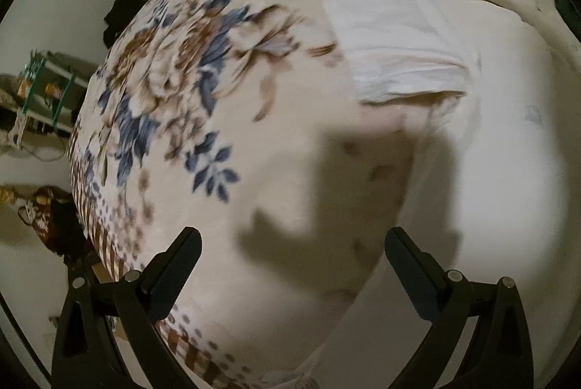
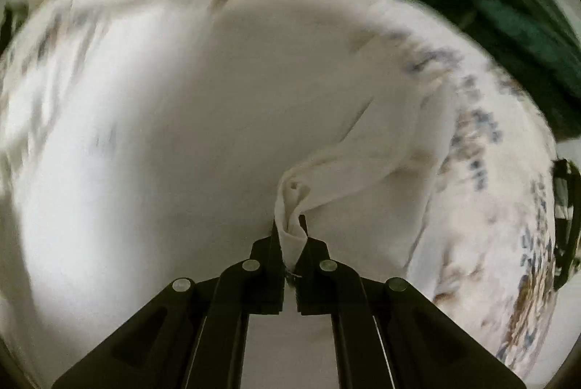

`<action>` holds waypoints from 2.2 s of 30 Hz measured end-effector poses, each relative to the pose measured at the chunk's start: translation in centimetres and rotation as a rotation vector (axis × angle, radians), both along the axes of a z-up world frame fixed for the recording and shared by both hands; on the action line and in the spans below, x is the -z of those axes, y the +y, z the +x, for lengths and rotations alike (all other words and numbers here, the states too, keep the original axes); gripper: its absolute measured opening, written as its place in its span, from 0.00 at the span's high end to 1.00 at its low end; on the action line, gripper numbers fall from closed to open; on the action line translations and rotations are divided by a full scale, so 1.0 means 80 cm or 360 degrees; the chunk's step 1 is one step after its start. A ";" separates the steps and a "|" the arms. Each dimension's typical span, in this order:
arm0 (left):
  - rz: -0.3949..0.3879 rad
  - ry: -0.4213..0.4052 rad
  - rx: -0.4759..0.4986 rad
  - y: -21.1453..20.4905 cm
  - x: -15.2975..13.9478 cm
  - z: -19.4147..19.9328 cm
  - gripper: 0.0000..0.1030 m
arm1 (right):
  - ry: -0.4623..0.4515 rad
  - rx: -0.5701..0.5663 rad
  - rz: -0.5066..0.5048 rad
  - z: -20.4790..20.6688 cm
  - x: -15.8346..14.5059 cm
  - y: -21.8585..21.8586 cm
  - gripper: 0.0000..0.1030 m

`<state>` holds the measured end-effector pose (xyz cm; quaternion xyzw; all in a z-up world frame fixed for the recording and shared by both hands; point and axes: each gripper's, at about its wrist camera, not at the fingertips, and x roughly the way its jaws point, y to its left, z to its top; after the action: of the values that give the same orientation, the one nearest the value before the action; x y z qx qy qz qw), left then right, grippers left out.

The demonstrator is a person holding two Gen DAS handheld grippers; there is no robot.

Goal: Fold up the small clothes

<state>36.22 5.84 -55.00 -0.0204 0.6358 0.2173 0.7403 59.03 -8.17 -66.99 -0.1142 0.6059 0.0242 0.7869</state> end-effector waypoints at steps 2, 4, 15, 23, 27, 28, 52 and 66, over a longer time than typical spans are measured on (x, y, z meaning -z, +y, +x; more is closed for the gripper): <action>-0.0005 -0.0002 -0.0022 0.010 -0.002 -0.005 0.00 | 0.0049 0.0052 0.0099 -0.017 0.001 -0.002 0.85; -0.0017 -0.0018 -0.0039 0.021 -0.005 -0.009 0.00 | 0.0049 0.0155 0.0310 -0.034 -0.010 -0.012 0.66; -0.0028 -0.0057 -0.0112 0.068 -0.004 -0.015 0.00 | 0.0007 0.1169 0.0922 0.001 0.002 -0.169 0.44; -0.0056 -0.0065 -0.0154 0.080 0.001 -0.017 0.00 | 0.0039 0.0876 0.1610 0.050 0.003 -0.109 0.47; -0.0068 -0.0084 -0.0164 0.084 -0.001 -0.015 0.00 | -0.0107 0.1038 0.1585 0.009 -0.024 -0.138 0.46; -0.0078 -0.0088 -0.0168 0.085 0.000 -0.013 0.00 | -0.0100 0.1053 0.1467 -0.006 -0.026 -0.139 0.46; -0.1080 -0.0442 -0.0428 0.054 0.043 0.144 0.99 | 0.0196 0.1309 0.1088 -0.116 0.027 -0.174 0.46; -0.0559 -0.0274 0.0802 -0.209 0.002 0.143 0.94 | 0.0168 0.1381 0.1124 -0.163 0.003 -0.237 0.46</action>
<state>47.63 -10.89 -55.14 -0.0081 0.5837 -0.0887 0.8071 45.97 -27.12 -67.21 0.4174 0.5910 -0.0947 0.6838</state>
